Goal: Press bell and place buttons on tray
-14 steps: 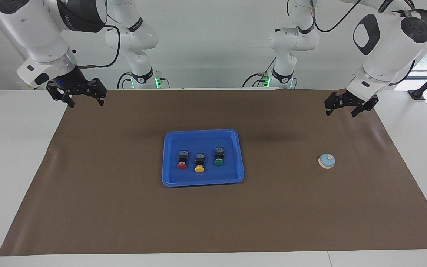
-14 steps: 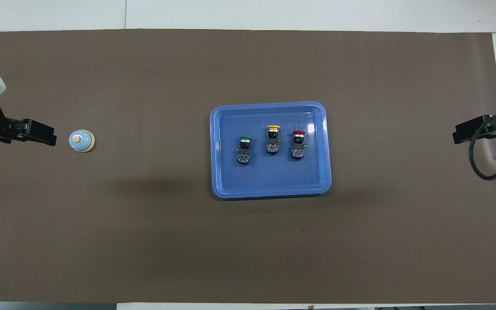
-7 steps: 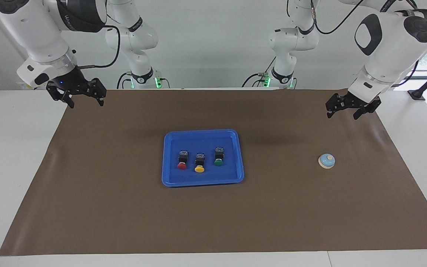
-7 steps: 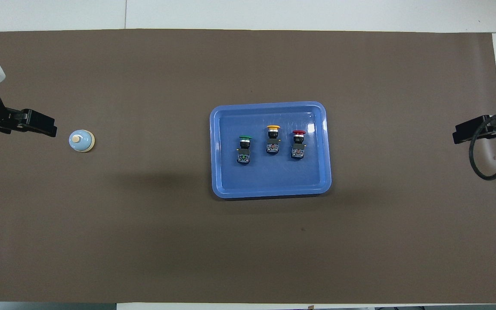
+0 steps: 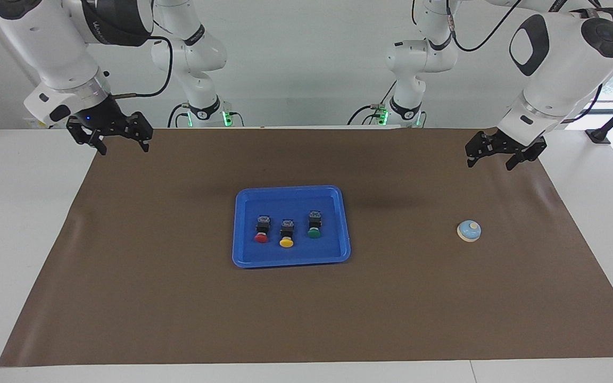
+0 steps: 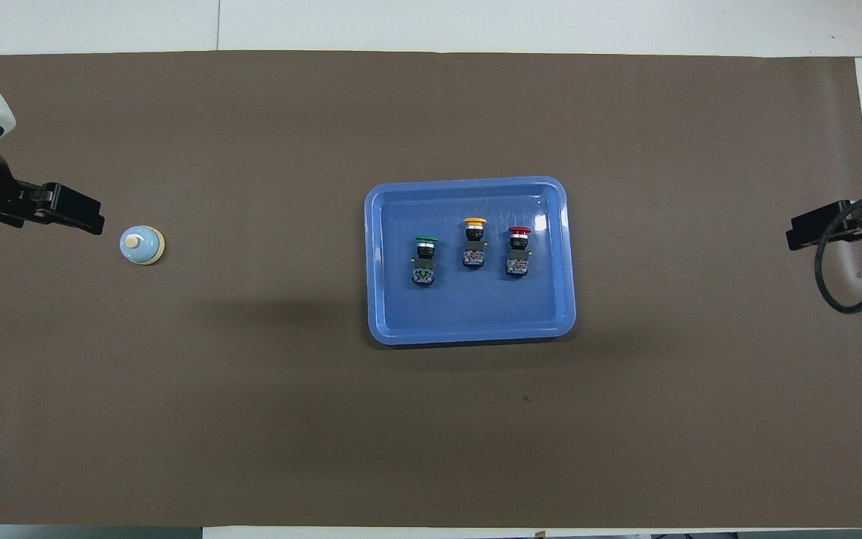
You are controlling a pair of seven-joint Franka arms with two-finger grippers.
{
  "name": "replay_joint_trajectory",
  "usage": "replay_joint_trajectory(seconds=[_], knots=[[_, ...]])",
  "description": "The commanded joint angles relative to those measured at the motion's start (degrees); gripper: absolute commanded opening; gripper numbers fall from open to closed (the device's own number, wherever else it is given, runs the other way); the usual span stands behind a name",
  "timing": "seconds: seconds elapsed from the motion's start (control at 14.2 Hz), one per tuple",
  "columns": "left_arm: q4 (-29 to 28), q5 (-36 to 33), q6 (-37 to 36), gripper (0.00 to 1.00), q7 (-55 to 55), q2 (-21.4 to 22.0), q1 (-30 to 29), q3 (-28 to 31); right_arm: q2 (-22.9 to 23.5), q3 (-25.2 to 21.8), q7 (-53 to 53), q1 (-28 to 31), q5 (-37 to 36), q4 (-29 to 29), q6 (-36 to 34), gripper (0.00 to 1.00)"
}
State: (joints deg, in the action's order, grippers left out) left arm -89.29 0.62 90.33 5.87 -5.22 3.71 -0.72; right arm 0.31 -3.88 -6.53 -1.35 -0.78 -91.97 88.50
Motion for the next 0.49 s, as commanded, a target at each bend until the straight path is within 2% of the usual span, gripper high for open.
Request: replay_joint_trajectory(seconds=[0.0,0.42], knots=[[0.1,0.4,-1.0,1.00,-0.2,0.5,-0.8,-0.8,-0.6,0.0,-0.7,0.2,0.3,-0.1,-1.0,1.00],[0.1,0.4,-1.2,1.00,-0.2,0.7,-0.9,-1.2,-0.6,0.0,-0.7,0.2,0.3,-0.1,-1.0,1.00]])
